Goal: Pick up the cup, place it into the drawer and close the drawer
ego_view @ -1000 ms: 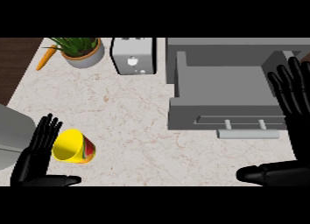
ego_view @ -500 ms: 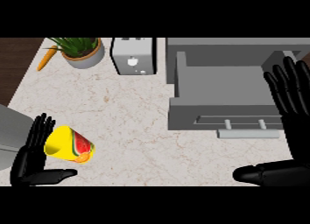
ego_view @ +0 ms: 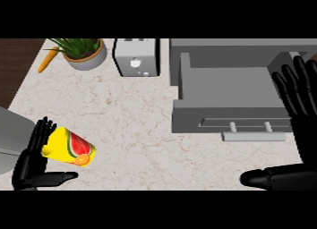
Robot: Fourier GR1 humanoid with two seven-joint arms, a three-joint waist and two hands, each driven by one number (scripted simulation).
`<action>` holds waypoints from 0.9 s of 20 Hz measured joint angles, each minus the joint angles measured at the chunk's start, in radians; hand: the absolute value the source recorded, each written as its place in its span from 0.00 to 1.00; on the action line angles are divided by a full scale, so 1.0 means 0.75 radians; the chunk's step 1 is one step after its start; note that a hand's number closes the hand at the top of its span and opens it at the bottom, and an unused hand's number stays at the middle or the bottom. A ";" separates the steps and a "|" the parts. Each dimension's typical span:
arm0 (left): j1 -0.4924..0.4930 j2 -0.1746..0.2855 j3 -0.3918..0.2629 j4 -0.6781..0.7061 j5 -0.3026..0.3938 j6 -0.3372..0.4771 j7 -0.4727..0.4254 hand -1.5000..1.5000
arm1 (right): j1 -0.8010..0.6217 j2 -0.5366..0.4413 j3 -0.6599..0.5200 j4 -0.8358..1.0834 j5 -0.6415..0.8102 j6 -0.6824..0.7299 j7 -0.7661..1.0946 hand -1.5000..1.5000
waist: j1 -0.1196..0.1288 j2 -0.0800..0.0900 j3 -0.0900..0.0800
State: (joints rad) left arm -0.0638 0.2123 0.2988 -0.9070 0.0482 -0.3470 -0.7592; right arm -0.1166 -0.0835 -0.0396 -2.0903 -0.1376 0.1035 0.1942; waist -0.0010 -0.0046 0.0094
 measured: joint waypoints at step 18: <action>-0.180 0.035 0.013 0.318 0.065 -0.072 -0.062 0.00 | 0.028 -0.009 -0.011 -0.019 -0.042 0.033 0.001 0.00 | -0.007 0.000 0.001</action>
State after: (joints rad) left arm -0.1991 0.2387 0.3082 -0.6681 0.0973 -0.4013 -0.8056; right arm -0.0959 -0.0902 -0.0478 -2.1046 -0.1689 0.1284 0.1946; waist -0.0062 -0.0049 0.0105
